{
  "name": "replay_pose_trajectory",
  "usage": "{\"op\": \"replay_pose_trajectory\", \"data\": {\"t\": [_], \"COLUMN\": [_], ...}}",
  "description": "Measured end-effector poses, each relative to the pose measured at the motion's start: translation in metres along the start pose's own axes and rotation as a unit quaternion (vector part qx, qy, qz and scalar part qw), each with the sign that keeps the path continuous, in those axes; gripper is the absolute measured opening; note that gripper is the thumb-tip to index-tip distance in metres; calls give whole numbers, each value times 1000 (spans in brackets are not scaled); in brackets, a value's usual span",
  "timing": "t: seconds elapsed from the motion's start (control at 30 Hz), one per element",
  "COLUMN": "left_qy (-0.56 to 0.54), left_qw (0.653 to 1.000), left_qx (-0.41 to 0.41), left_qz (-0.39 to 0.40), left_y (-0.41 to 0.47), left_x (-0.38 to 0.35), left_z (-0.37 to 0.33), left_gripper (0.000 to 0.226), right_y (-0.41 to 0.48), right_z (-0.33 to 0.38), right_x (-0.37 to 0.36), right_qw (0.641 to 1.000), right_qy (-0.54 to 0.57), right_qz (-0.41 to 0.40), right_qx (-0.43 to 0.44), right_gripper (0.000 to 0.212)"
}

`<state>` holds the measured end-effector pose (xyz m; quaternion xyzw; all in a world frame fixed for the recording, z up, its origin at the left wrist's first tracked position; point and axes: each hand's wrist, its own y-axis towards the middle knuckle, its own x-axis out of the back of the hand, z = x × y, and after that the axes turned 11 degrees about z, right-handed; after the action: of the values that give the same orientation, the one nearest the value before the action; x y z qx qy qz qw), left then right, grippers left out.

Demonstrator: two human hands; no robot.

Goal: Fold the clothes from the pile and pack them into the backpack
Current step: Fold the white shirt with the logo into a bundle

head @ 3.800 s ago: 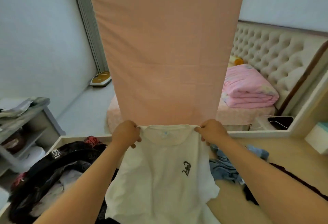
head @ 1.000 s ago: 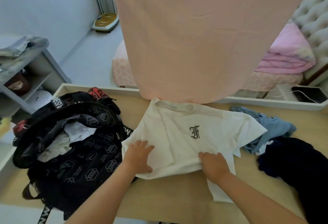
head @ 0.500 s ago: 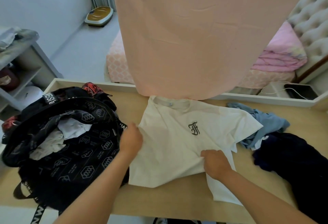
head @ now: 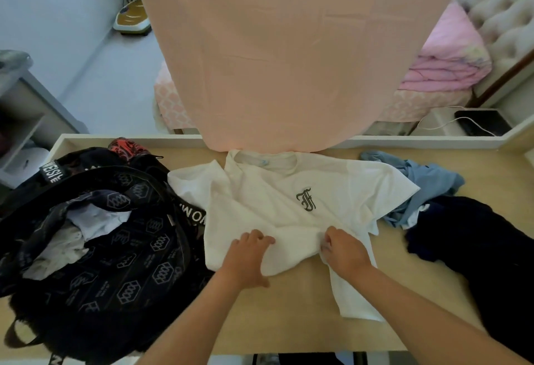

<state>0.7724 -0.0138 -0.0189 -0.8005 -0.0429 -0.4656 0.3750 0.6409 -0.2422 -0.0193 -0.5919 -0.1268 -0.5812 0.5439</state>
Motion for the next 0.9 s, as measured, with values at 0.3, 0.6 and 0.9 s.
{"op": "replay_pose_trajectory", "data": {"t": [0.3,0.6,0.9], "left_qy": [-196,-46,-26], "left_qw": [967,972,992], "left_qx": [60,-53,-32], "left_qz": [-151,-223,-119], "left_y": [34,51,70], "left_x": [30,33,-2], "left_z": [27,-21,-5], "left_gripper": [29,30,54], "right_y": [3,37,48], "right_z": [-23,-49,-72], "right_x": [3,42,33], "right_qw": [992,994,977], "right_qy": [-110,78,5], "right_qz": [36,-73,-135], "right_qx": [56,36,167], "right_gripper": [81,38,3]}}
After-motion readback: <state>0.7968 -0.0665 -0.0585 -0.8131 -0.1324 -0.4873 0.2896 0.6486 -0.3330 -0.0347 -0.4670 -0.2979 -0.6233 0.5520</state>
